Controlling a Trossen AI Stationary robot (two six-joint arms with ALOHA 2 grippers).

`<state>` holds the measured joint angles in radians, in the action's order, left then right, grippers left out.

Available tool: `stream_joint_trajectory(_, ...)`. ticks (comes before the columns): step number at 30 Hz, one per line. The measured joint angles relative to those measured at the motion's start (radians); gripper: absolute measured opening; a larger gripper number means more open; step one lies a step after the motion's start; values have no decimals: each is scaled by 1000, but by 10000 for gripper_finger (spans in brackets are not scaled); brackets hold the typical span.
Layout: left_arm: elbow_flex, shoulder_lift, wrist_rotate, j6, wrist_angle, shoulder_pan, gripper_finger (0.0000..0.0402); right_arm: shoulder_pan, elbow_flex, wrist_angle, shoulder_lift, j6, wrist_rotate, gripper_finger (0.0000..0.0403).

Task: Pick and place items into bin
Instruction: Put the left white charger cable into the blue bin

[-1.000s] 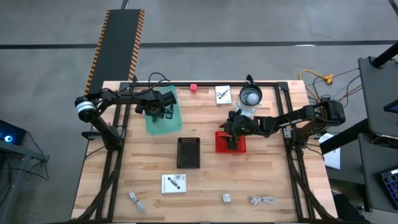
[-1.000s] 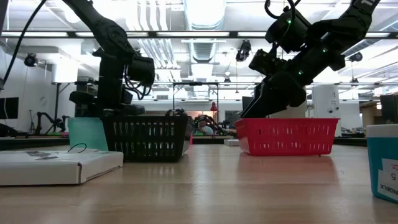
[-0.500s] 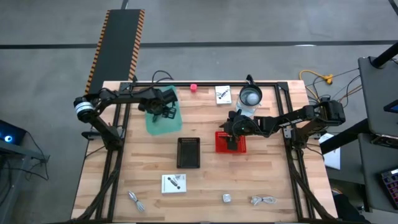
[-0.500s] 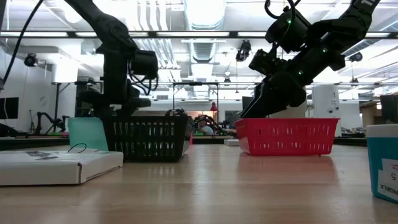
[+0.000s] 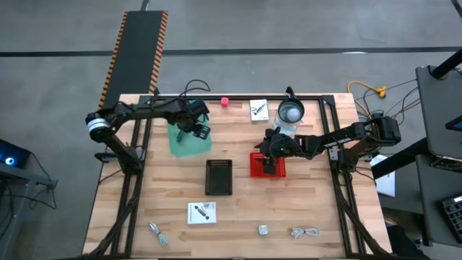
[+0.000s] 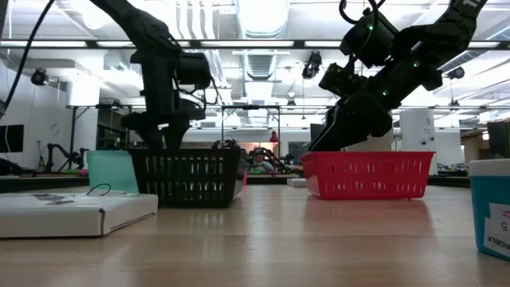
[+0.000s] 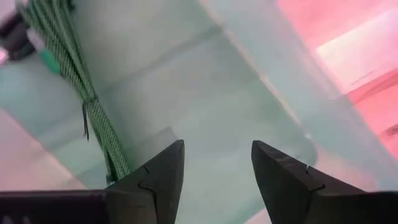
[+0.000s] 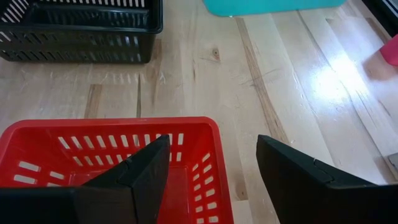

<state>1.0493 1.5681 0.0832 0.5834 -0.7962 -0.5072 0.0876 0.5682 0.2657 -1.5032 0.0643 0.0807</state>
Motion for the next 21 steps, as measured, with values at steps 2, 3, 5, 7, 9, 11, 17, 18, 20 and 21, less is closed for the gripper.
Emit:
stream_joint_trajectory(2, 13, 0, 0, -17, 0, 0, 171, 0, 0, 0, 0, 0, 0, 224)
stream_joint_trajectory(3, 19, 0, 1, -21, 0, 0, 171, 0, 0, 0, 0, 0, 0, 224)
stream_joint_trajectory(5, 31, 0, 1, -23, 0, 0, 171, 0, 0, 0, 0, 5, 0, 224)
stream_joint_trajectory(7, 44, -2, 1, -30, 1, 0, 171, 0, 0, 0, 0, 17, 0, 224)
stream_joint_trajectory(9, 56, -2, 1, -60, 2, 2, 171, 0, 0, 0, 0, 18, 0, 224)
stream_joint_trajectory(11, 67, -2, 1, -91, 2, 7, 171, 0, 0, 0, 0, 18, 0, 224)
stream_joint_trajectory(17, 101, -4, -32, -128, -23, 32, 171, 0, 0, 0, 0, 18, 0, 224)
stream_joint_trajectory(18, 109, -6, -56, -127, -43, 36, 171, 0, 0, 0, 0, 18, 0, 224)
stream_joint_trajectory(20, 126, -12, -94, -121, -74, 48, 171, 0, 0, 0, 0, 18, 0, 224)
stream_joint_trajectory(21, 134, -16, -107, -121, -88, 56, 171, 0, 0, 0, 0, 18, 0, 224)
